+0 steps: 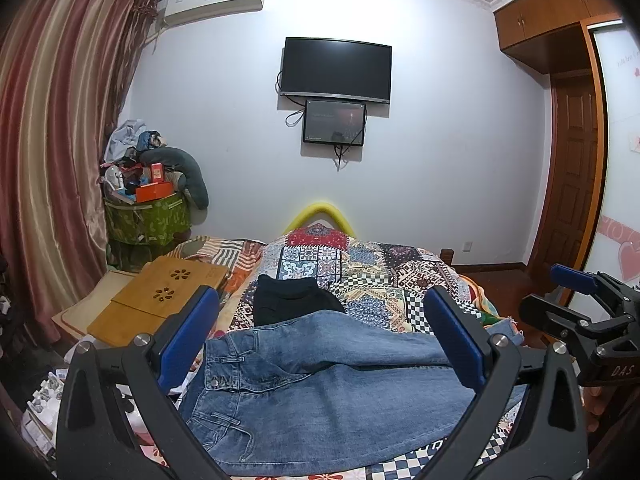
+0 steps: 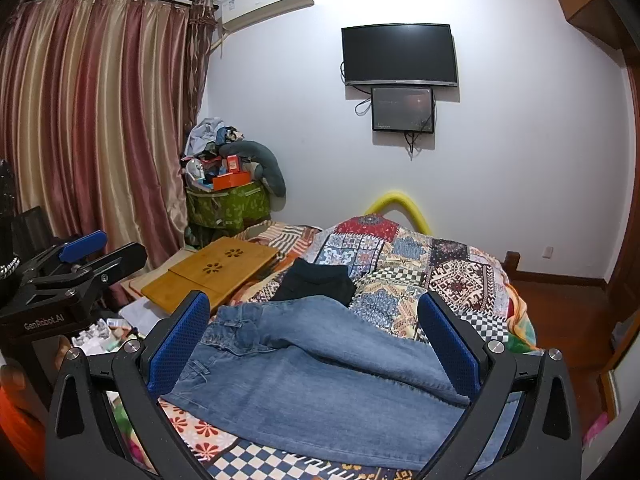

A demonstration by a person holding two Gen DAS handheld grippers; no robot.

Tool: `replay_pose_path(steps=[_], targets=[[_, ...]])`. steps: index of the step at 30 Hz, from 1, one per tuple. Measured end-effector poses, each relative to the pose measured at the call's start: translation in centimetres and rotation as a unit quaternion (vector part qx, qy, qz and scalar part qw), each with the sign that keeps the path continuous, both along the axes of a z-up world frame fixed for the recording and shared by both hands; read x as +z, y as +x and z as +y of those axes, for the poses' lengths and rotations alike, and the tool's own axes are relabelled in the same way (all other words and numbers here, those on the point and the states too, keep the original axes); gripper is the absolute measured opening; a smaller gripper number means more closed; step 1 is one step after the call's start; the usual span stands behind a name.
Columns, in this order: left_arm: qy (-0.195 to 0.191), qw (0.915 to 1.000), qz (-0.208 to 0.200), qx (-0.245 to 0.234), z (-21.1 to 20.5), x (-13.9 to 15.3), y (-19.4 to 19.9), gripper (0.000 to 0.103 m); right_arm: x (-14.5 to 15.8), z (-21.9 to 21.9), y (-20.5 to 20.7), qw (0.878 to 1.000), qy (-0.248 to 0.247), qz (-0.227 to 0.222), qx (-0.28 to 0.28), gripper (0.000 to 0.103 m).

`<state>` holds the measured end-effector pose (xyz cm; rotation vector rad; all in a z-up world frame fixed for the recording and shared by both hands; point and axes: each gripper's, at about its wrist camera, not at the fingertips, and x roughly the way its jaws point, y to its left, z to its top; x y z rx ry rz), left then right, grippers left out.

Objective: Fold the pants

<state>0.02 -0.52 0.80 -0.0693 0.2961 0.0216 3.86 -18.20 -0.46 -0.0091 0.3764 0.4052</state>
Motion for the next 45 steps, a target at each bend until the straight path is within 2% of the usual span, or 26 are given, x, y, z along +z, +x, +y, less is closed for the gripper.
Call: replay_pose_path(steps=[6, 12, 17, 23, 27, 33, 36, 39, 41, 45], targets=[[-0.002, 1.0000, 0.007, -0.002, 0.5, -0.3, 1.2, 0.103, -0.5, -0.1, 0.8, 1.000, 0.002, 0.007, -0.001, 0.103], [-0.003, 0.9999, 0.014, 0.008, 1.5, -1.0, 4.9, 0.103, -1.4, -0.3, 3.3, 1.000, -0.010, 0.015, -0.004, 0.103], [-0.011, 0.9993, 0.032, 0.013, 3.1, -2.0, 9.5, 0.103, -2.5, -0.8, 6.9, 0.999, -0.023, 0.030, -0.014, 0.103], [0.004, 0.9978, 0.061, 0.025, 5.4, -3.9, 15.9, 0.103, -4.8, -1.3, 11.7, 0.997, -0.034, 0.063, -0.018, 0.103], [0.031, 0.9936, 0.107, 0.018, 7.1, -6.5, 20.6, 0.103, -6.7, -1.7, 14.9, 0.995, -0.036, 0.089, -0.005, 0.103], [0.058, 0.9827, 0.167, 0.056, 10.4, -13.1, 26.8, 0.103, -10.1, -2.5, 19.4, 0.990, -0.032, 0.137, 0.009, 0.103], [0.057, 0.9743, 0.209, 0.063, 12.0, -16.7, 29.3, 0.103, -12.2, -2.6, 21.6, 0.987, -0.046, 0.154, 0.005, 0.103], [0.043, 0.9617, 0.259, 0.078, 14.1, -20.8, 31.4, 0.102, -14.5, -2.9, 23.7, 0.983, -0.054, 0.174, 0.010, 0.103], [0.023, 0.9507, 0.298, 0.084, 15.3, -23.6, 32.7, 0.085, -15.9, -2.9, 25.2, 0.979, -0.055, 0.193, 0.023, 0.103], [-0.003, 0.9302, 0.356, 0.090, 17.7, -27.8, 34.1, 0.066, -18.7, -2.5, 28.1, 0.967, -0.077, 0.237, 0.056, 0.101]])
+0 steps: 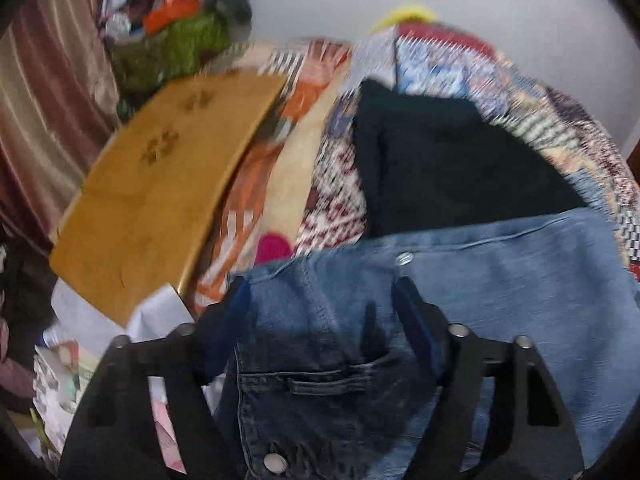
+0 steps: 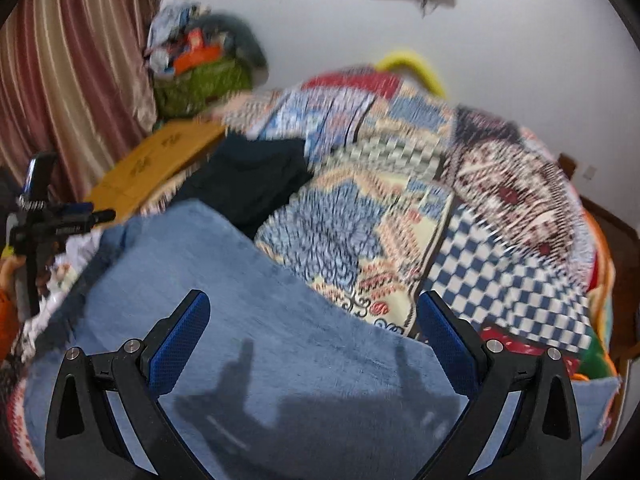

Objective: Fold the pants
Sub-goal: 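Grasp the jeans waistband with the left tool while the right tool grasps the hem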

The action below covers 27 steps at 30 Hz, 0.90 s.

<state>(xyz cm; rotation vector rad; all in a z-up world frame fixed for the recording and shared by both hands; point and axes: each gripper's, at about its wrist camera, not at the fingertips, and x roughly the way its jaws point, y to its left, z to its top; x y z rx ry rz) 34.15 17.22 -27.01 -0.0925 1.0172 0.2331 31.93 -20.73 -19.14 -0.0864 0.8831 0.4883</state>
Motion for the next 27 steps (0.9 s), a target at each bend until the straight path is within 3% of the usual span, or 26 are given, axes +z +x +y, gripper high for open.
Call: replay_pose_path(steps=[2, 6, 8, 10, 12, 15, 17, 21, 22, 24, 27], targets=[[0.000, 0.9997, 0.024, -0.006, 0.3, -1.6, 0.4, 0.052, -1.0, 0.5, 0.8, 1.000, -0.021, 0.009, 0.019, 0.094], [-0.008, 0.9975, 0.070, -0.010, 0.4, -4.4, 1.5, 0.051, -2.6, 1.0, 2.3, 0.997, -0.039, 0.026, 0.055, 0.092], [-0.006, 0.9973, 0.072, -0.007, 0.3, -4.7, 1.9, 0.051, -3.6, 1.6, 3.2, 0.995, -0.028, 0.058, 0.073, 0.091], [-0.003, 0.9971, 0.076, 0.001, 0.2, -4.9, 2.4, 0.051, -4.6, 2.7, 3.6, 0.992, -0.033, 0.084, 0.093, 0.081], [0.000, 0.9967, 0.080, 0.010, 0.0, -5.2, 2.9, 0.050, -4.9, 3.2, 4.1, 0.990, -0.027, 0.091, 0.100, 0.078], [-0.005, 0.9965, 0.081, 0.020, 0.0, -5.2, 3.2, 0.045, -5.4, 2.8, 5.2, 0.986, 0.017, 0.132, 0.100, 0.066], [-0.009, 0.9965, 0.075, 0.035, 0.1, -5.2, 3.1, 0.035, -5.7, 2.7, 5.1, 0.985, 0.030, 0.138, 0.096, 0.063], [0.046, 0.9954, 0.071, 0.046, -1.8, -5.3, 2.7, 0.022, -5.9, 2.6, 4.2, 0.985, 0.051, 0.142, 0.086, 0.041], [0.063, 0.9945, 0.071, 0.045, -2.5, -5.2, 2.6, 0.016, -6.0, 2.7, 4.0, 0.986, 0.054, 0.139, 0.074, 0.029], [0.076, 0.9938, 0.070, 0.043, -2.9, -5.0, 2.5, 0.011, -5.9, 3.0, 3.6, 0.988, 0.045, 0.132, 0.067, 0.015], [0.075, 0.9947, 0.059, 0.038, -2.6, -3.6, 2.1, 0.006, -5.3, 3.4, 2.6, 0.992, 0.018, 0.106, 0.060, 0.008]])
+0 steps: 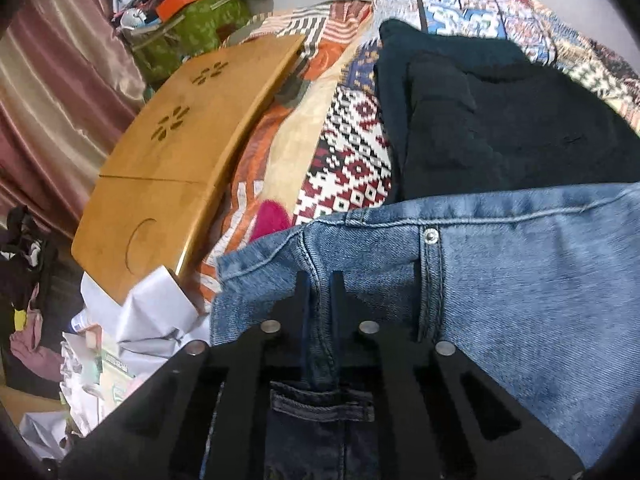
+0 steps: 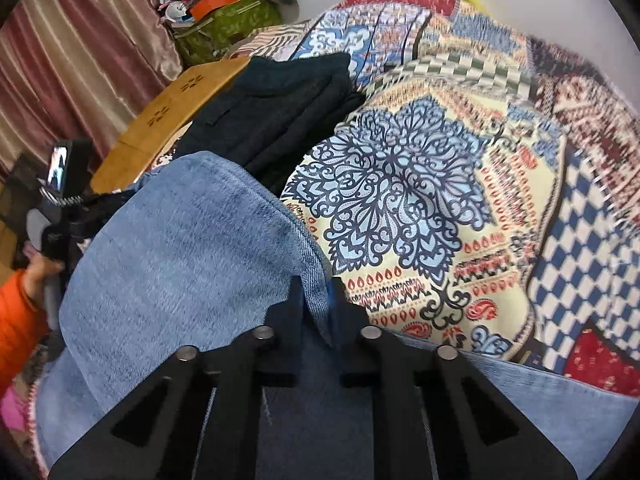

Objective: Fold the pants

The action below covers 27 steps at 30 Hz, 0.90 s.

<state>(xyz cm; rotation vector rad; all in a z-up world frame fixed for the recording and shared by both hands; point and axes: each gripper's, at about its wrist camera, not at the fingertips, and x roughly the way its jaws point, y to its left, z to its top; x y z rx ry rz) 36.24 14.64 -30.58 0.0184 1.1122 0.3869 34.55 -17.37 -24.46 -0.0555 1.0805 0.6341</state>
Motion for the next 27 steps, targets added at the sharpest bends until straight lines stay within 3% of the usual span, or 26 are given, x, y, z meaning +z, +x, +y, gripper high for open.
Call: replay_pose_path(steps=[5, 9, 13, 19, 27], targets=[[0.008, 0.9980, -0.062, 0.005, 0.9, 5.2, -0.8, 0.006, 3.3, -0.8, -0.9, 0.997, -0.013, -0.073, -0.020, 0.006], [0.000, 0.9913, -0.131, 0.010, 1.4, 10.1, -2.0, 0.006, 6.8, -1.3, -1.9, 0.989, -0.020, -0.139, -0.044, 0.006], [-0.011, 0.9862, -0.165, -0.005, 1.4, 13.4, -4.9, 0.006, 9.0, -1.0, -3.5, 0.986, -0.015, -0.162, -0.048, 0.005], [-0.035, 0.9837, -0.174, -0.031, 1.5, 14.7, -10.3, 0.006, 10.3, -2.0, -8.5, 0.987, 0.001, -0.157, -0.030, 0.005], [-0.086, 0.9839, -0.153, -0.033, 2.7, 13.1, -18.0, 0.006, 9.5, -1.7, -15.8, 0.990, 0.017, -0.137, -0.013, 0.006]])
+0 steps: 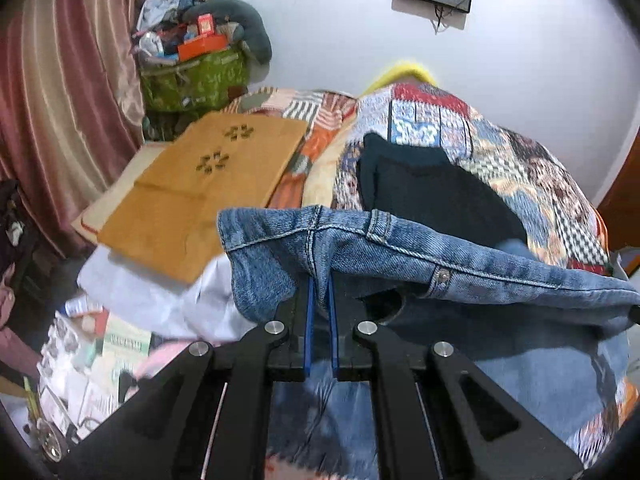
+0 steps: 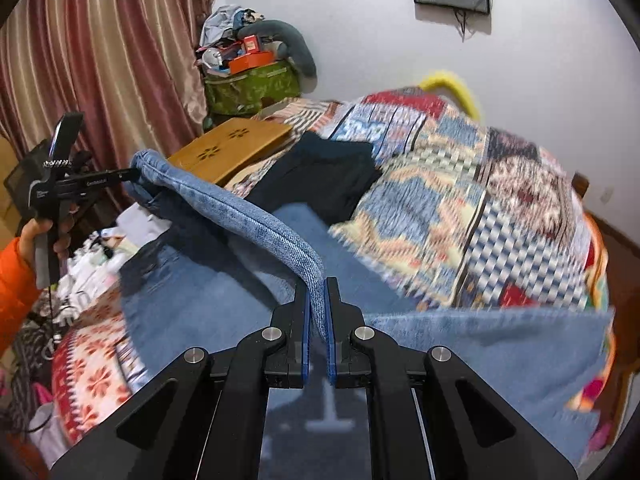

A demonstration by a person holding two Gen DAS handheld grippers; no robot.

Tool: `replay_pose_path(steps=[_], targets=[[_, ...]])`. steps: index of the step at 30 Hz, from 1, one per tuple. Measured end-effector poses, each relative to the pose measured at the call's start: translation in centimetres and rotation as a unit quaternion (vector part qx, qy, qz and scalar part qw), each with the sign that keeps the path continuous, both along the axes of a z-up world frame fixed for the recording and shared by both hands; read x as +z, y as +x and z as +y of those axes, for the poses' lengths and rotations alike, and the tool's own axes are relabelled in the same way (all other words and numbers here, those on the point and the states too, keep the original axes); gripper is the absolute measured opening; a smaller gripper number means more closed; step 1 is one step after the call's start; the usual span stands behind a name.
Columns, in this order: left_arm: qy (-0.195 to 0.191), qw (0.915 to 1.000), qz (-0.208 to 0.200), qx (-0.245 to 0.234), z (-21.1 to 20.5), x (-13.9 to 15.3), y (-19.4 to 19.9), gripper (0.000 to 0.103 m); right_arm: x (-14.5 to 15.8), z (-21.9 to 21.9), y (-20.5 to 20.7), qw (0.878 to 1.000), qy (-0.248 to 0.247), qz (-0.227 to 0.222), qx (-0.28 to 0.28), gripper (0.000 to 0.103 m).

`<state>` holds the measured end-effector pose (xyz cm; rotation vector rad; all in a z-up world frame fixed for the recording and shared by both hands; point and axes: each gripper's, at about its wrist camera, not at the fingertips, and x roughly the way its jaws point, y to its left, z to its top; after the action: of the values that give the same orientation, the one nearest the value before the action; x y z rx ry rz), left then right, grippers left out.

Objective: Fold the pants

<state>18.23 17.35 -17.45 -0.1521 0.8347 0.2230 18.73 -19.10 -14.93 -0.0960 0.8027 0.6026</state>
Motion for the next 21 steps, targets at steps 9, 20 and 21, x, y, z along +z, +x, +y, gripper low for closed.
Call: replay_pose_path(steps=[9, 20, 21], targets=[[-0.012, 0.9986, 0.051, -0.005, -0.7, -4.0, -5.4, 0.006, -3.4, -0.4, -4.8, 0.996, 0.052, 0.062, -0.022, 0.006], [0.005, 0.9988, 0.048, 0.005, -0.9, -1.7, -7.6, 0.009, -2.5, -3.0, -6.6, 0.997, 0.041, 0.060, -0.038, 0.010], [0.005, 0.9990, 0.043, 0.004, -1.0, -1.1, -7.2, 0.010, -2.4, -3.5, -6.5, 0.996, 0.037, 0.057, -0.048, 0.012]])
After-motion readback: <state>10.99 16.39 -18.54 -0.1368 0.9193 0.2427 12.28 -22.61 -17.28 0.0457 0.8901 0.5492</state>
